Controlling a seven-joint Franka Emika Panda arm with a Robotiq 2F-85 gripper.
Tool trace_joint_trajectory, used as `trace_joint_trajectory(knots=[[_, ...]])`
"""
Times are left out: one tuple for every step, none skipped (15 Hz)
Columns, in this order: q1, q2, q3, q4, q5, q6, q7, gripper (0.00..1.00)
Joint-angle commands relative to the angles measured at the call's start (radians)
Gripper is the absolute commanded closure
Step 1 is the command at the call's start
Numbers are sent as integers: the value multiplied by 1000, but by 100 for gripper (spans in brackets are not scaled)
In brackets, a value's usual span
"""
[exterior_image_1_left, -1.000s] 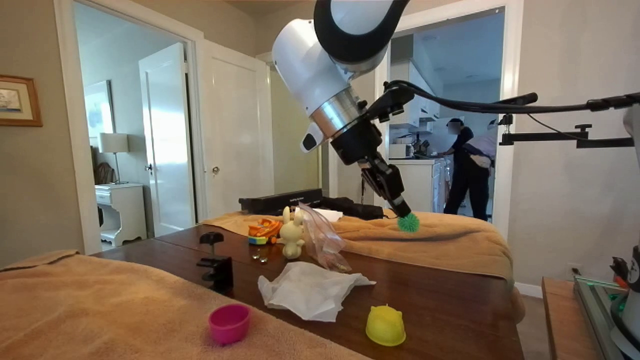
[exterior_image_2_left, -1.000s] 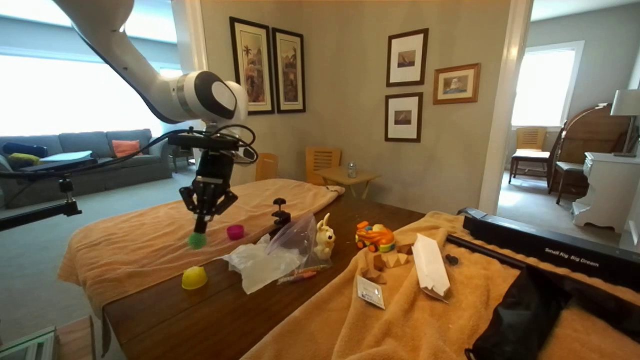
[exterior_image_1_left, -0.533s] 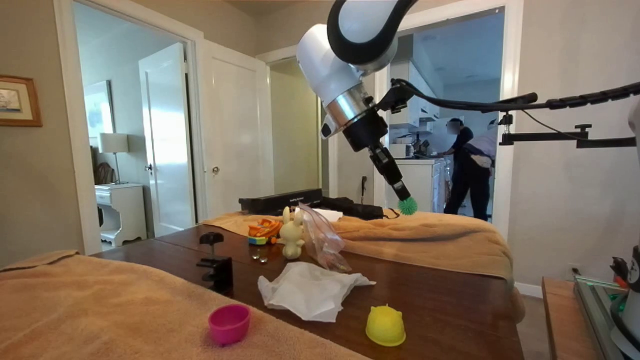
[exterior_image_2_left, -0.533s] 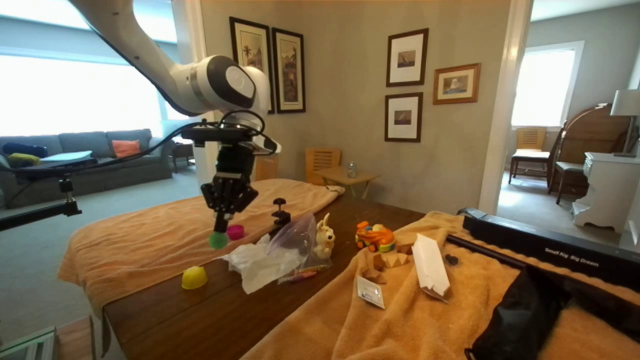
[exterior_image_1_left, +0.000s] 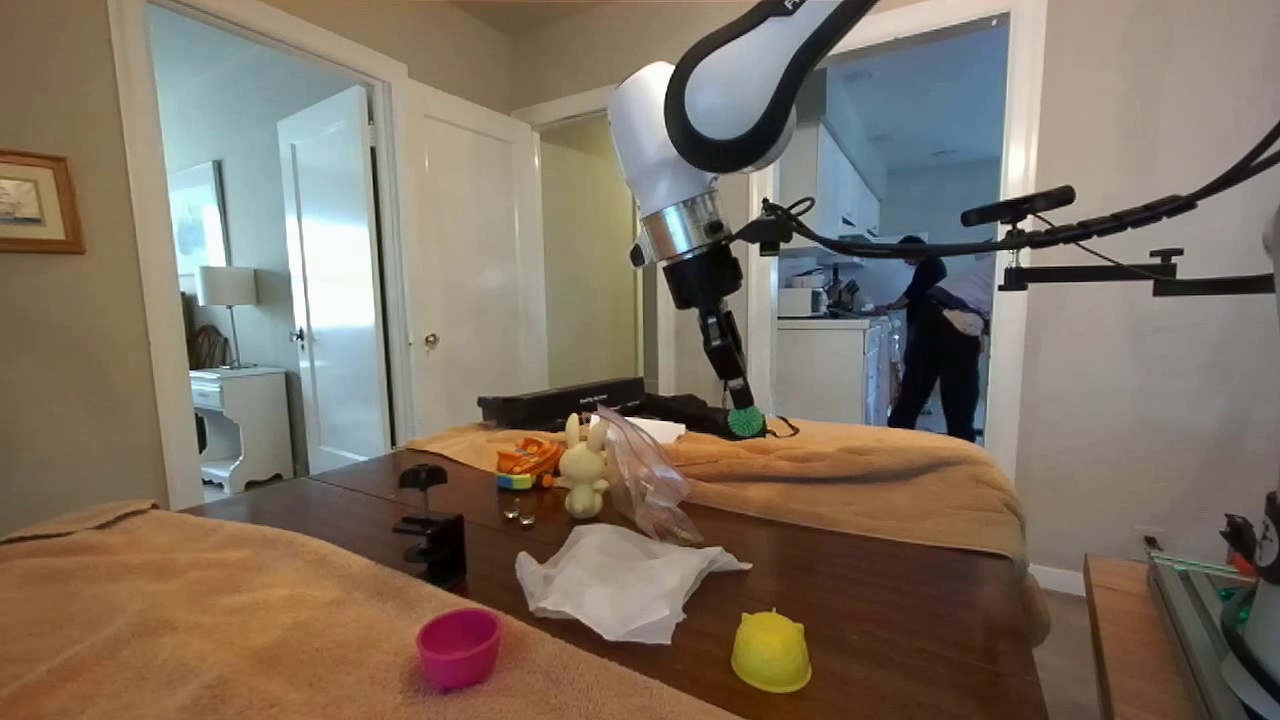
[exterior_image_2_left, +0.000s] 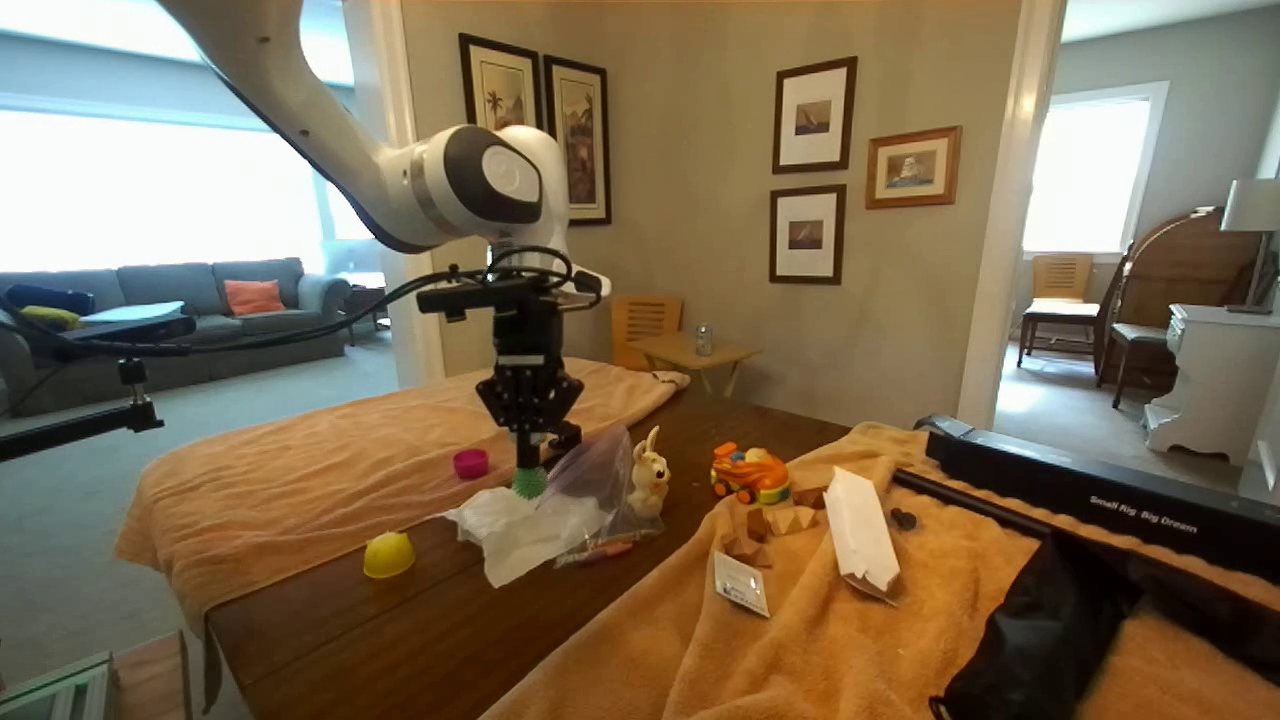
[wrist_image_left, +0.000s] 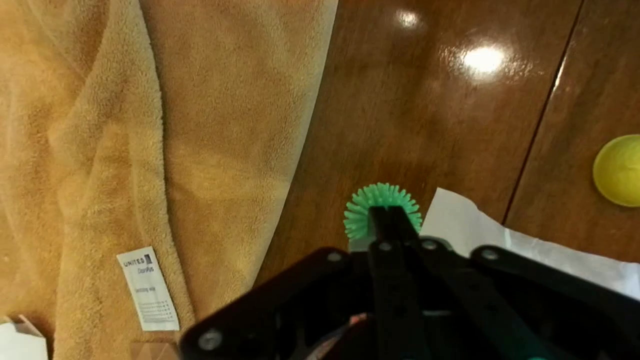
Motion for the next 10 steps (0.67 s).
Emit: trace_joint_trajectory(knots=[[4, 40, 5, 28, -49, 74, 52, 99], [5, 46, 4, 29, -58, 96, 59, 99], [6, 52, 3, 31, -66, 115, 70, 99], [6, 57, 3, 33, -70, 132, 78, 99], [6, 62, 2, 37, -73, 144, 86, 99], [8, 65, 3, 41, -73, 155, 92, 99], [9, 68, 3, 43, -75, 169, 97, 99], [10, 70, 3, 46, -75, 179, 104, 99], [11, 76, 4, 52, -73, 191, 107, 99], [13, 80, 4, 58, -75, 198, 113, 99]])
